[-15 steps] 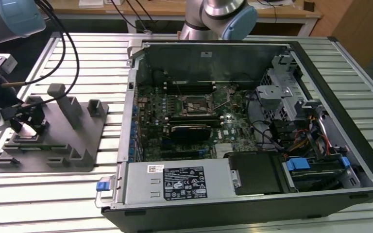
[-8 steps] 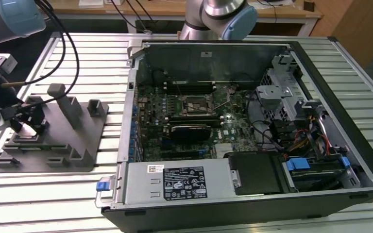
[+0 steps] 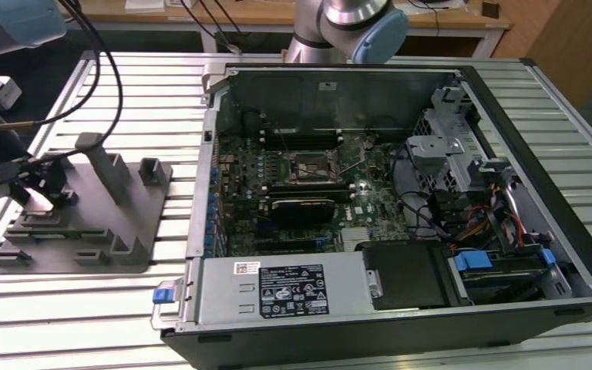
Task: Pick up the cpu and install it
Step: 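Pick up the cpu and move it towards the insertion slot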
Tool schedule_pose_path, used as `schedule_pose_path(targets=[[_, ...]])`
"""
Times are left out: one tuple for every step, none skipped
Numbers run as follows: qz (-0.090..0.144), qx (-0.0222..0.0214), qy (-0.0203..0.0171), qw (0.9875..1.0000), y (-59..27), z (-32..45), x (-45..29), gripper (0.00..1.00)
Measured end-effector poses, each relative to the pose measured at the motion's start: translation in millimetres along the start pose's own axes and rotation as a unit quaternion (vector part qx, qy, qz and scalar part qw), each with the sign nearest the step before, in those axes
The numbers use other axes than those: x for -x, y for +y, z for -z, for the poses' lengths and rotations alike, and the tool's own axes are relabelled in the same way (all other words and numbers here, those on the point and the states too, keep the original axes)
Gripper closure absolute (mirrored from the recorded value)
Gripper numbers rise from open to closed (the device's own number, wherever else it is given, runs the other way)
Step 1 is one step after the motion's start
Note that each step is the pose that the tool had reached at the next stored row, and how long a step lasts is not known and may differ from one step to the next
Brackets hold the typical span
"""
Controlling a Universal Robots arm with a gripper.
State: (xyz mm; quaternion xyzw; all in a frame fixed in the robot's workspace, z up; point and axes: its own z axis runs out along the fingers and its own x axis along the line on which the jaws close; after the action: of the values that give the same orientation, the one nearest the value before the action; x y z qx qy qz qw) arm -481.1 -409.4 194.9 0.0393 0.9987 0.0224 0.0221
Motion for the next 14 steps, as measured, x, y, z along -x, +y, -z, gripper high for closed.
schedule_pose_path(targets=[[0.000,0.0000,0.0000,1.0000,0.1,2.3,0.1,0.45],[0.000,0.0000,0.0000,1.0000,0.2,4.6,0.2,0.45],[0.000,0.0000,0.0000,1.0000,0.3,7.0,0.3,0.45],[0.000,0.0000,0.0000,1.0000,0.4,8.9,0.4,0.45],[0.000,0.0000,0.0000,1.0000,0.5,10.7,0.4,0.45],[0.000,0.0000,0.0000,1.0000,0.6,12.6,0.5,0.45],[0.000,0.0000,0.0000,1.0000,0.7,14.6,0.6,0.45],[0.000,0.0000,0.0000,1.0000,0.8,16.6,0.7,0.45],[0.000,0.0000,0.0000,1.0000,0.9,18.6,0.8,0.45],[0.000,0.0000,0.0000,1.0000,1.0,20.9,0.9,0.45],[0.000,0.0000,0.0000,1.0000,1.1,23.4,1.0,0.45],[0.000,0.0000,-0.0001,1.0000,1.2,25.7,1.1,0.45],[0.000,0.0000,0.0000,1.0000,1.3,28.2,1.2,0.45],[0.000,0.0000,0.0000,1.0000,1.4,31.0,1.3,0.45]])
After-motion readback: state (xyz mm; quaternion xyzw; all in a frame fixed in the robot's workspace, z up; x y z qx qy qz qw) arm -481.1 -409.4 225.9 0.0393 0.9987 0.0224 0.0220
